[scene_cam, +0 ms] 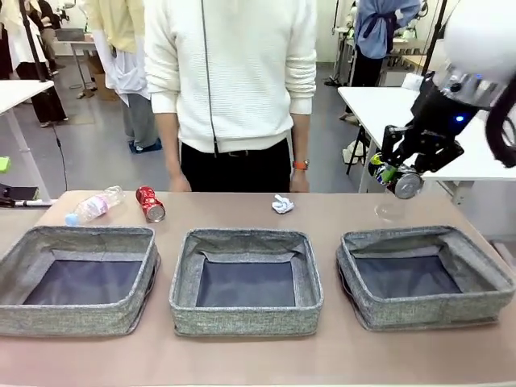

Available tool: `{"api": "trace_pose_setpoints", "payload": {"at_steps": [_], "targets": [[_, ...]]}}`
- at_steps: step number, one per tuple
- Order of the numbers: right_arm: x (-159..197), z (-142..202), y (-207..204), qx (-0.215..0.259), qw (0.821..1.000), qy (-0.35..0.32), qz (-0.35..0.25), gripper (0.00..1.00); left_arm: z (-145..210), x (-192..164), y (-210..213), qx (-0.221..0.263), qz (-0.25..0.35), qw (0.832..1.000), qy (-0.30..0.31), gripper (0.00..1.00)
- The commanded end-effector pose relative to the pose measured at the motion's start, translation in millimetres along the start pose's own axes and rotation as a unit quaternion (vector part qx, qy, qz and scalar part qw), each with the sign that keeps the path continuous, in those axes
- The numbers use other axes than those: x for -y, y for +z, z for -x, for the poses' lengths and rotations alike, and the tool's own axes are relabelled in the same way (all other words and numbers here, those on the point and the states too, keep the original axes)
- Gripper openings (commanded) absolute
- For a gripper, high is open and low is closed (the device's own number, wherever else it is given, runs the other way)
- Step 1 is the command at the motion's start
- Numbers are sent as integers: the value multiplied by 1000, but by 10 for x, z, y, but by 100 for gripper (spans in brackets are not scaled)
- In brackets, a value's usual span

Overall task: Sort the waste into the appropriate baskets.
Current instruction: Pick up the waste item pointed out by the person.

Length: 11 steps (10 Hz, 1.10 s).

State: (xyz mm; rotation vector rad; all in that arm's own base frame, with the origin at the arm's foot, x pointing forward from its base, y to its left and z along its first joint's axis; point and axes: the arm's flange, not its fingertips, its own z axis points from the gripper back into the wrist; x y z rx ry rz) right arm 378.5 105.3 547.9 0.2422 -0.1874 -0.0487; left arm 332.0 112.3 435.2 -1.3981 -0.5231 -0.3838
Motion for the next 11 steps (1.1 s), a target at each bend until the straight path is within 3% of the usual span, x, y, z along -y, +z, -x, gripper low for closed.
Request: {"api": "trace_pose_setpoints", "payload": {"at_steps": [1, 5, 6, 8, 11], "targets": [[38, 364, -120, -8, 1000, 12, -19, 0, -9, 14, -2, 2, 7, 1000, -10, 100], [-22, 249, 15, -4, 1000, 6, -7, 0, -9, 14, -2, 2, 7, 1000, -10, 100], [4, 375, -45, -7, 1000, 7, -12, 38, -9, 14, -2, 2, 7, 1000, -10, 100], [-267, 243, -147, -5, 999, -5, -45, 38, -9, 14, -2, 2, 7, 1000, -10, 100], [-1235, 281, 371, -36, 999, 11, 10, 38, -9, 14, -2, 2, 7, 1000, -10, 100]]}}
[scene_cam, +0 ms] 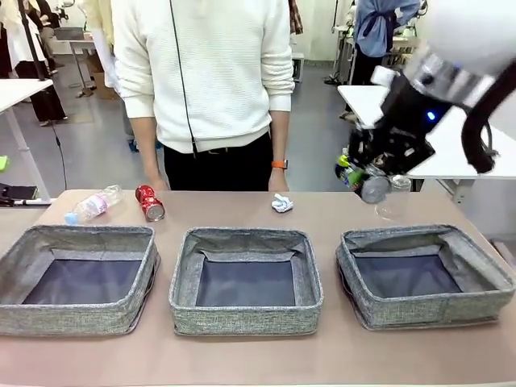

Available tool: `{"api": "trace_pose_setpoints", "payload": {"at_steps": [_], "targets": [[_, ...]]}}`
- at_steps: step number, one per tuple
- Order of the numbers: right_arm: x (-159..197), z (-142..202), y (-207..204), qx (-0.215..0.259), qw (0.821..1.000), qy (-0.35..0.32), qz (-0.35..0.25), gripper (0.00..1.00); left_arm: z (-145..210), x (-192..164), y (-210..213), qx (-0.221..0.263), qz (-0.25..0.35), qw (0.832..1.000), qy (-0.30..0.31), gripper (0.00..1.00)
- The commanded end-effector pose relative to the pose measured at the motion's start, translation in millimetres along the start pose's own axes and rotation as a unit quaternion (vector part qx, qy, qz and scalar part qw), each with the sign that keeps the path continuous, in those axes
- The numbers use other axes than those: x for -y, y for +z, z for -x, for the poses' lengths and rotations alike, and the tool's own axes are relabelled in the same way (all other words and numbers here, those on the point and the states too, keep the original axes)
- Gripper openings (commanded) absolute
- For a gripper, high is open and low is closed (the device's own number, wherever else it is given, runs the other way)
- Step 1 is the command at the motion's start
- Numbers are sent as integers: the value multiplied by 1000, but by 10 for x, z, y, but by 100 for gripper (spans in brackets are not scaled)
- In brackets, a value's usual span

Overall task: Sort the waste into the appropriate baskets.
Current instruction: Pick up the waste item pointed out by the person.

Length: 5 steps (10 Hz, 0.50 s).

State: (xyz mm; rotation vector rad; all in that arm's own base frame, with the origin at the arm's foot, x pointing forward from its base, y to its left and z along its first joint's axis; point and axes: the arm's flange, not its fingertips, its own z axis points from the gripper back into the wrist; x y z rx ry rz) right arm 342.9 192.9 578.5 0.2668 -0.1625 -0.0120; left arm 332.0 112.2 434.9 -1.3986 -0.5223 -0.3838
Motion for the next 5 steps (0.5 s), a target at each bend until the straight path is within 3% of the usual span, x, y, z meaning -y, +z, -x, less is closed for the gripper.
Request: {"api": "trace_pose_setpoints", "payload": {"at_steps": [1, 3, 5], "targets": [[-698, -33, 359, -49, 998, 0, 37, 38, -10, 16, 0, 2, 7, 1000, -10, 100], [-1349, 56, 613, -69, 996, -42, 48, 38, -10, 16, 0, 2, 7, 1000, -10, 100], [-1638, 123, 882, -81, 994, -61, 51, 38, -10, 16, 0, 2, 7, 1000, -10, 100]]}}
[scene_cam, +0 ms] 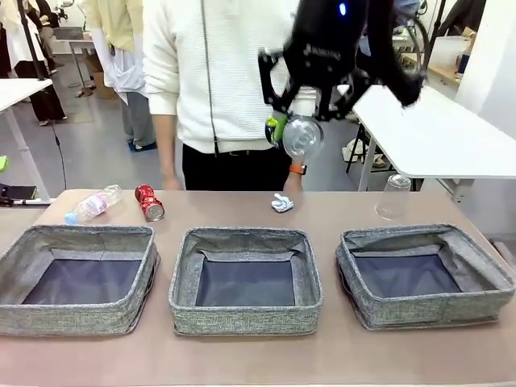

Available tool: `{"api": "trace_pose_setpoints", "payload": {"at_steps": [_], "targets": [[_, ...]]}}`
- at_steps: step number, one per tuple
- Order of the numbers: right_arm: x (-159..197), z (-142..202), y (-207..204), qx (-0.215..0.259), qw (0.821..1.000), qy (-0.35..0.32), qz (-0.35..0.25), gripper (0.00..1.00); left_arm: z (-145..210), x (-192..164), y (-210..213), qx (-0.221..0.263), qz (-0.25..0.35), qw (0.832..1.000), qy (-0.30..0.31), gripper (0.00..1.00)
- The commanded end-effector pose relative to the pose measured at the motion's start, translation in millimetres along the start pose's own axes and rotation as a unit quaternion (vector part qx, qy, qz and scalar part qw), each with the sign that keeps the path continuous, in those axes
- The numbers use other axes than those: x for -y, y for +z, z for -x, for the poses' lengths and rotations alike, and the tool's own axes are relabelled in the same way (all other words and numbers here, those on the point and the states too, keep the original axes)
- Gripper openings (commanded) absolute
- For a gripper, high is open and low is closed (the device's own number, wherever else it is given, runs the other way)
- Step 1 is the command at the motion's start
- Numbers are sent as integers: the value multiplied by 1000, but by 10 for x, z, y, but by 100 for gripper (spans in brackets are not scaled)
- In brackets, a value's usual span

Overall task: Sort the waste into the appropriate baskets.
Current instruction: Pick up the waste item pointed out by the person.

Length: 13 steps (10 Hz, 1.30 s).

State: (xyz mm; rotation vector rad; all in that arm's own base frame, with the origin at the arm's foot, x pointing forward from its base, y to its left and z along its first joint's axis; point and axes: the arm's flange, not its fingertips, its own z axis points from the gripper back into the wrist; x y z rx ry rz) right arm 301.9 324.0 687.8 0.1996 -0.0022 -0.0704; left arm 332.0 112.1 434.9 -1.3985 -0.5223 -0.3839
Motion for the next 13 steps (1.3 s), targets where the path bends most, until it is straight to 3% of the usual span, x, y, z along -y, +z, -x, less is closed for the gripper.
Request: {"api": "trace_pose_setpoints", "payload": {"at_steps": [1, 7, 9, 12, 13], "targets": [[-128, -85, 249, -10, 999, -36, 19, 38, -10, 16, 1, 2, 7, 1000, -10, 100], [-188, 53, 736, 23, 999, -44, -12, 38, -10, 16, 1, 2, 7, 1000, -10, 100], [-269, 36, 669, 19, 999, -34, -21, 38, -10, 16, 1, 2, 7, 1000, -10, 100], [-435, 53, 617, 84, 991, -81, -60, 38, -10, 16, 1, 2, 7, 1000, -10, 100], [-298, 15, 697, 39, 998, -35, -38, 38, -10, 16, 1, 2, 7, 1000, -10, 100]]}}
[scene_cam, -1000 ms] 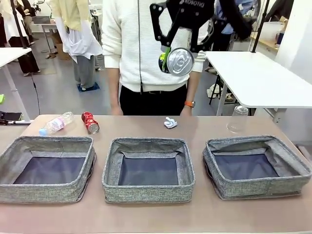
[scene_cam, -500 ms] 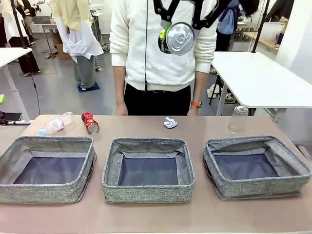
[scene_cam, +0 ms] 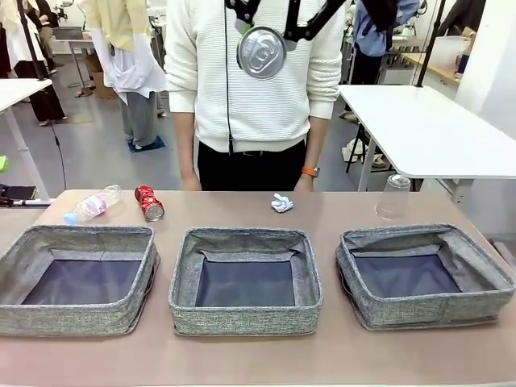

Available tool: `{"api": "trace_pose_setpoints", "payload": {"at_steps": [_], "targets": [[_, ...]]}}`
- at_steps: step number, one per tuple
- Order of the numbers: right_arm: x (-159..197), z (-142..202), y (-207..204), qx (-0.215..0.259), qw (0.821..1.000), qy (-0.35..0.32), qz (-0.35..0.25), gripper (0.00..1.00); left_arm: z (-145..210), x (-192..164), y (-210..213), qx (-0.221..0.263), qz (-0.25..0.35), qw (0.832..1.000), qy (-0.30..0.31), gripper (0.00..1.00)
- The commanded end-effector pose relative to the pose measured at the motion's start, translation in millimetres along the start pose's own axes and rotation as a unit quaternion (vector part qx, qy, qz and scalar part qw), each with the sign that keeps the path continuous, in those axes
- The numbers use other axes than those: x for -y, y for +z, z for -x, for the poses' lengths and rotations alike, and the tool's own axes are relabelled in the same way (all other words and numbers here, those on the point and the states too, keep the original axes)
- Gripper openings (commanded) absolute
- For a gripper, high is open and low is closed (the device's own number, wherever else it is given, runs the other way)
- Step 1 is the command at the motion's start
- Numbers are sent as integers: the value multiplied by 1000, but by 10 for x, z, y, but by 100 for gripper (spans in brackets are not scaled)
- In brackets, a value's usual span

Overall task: Sort the waste into the appropriate baskets.
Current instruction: Pick up the waste item pointed out by the person.

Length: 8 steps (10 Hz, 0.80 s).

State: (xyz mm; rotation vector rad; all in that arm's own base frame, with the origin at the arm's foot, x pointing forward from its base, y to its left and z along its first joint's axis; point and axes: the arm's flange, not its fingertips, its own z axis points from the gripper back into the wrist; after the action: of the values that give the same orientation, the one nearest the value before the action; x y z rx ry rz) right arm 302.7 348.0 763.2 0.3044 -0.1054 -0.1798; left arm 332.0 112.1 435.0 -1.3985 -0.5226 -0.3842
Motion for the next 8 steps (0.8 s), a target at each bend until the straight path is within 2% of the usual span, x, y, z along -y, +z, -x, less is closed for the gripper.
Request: {"api": "trace_pose_setpoints", "payload": {"at_steps": [1, 8], "targets": [[85, -7, 14, -16, 1000, 14, 17, 38, -10, 15, 1, 2, 7, 1000, -10, 100], [85, -7, 14, -16, 1000, 14, 17, 38, -10, 15, 1, 2, 7, 1000, -10, 100]]}}
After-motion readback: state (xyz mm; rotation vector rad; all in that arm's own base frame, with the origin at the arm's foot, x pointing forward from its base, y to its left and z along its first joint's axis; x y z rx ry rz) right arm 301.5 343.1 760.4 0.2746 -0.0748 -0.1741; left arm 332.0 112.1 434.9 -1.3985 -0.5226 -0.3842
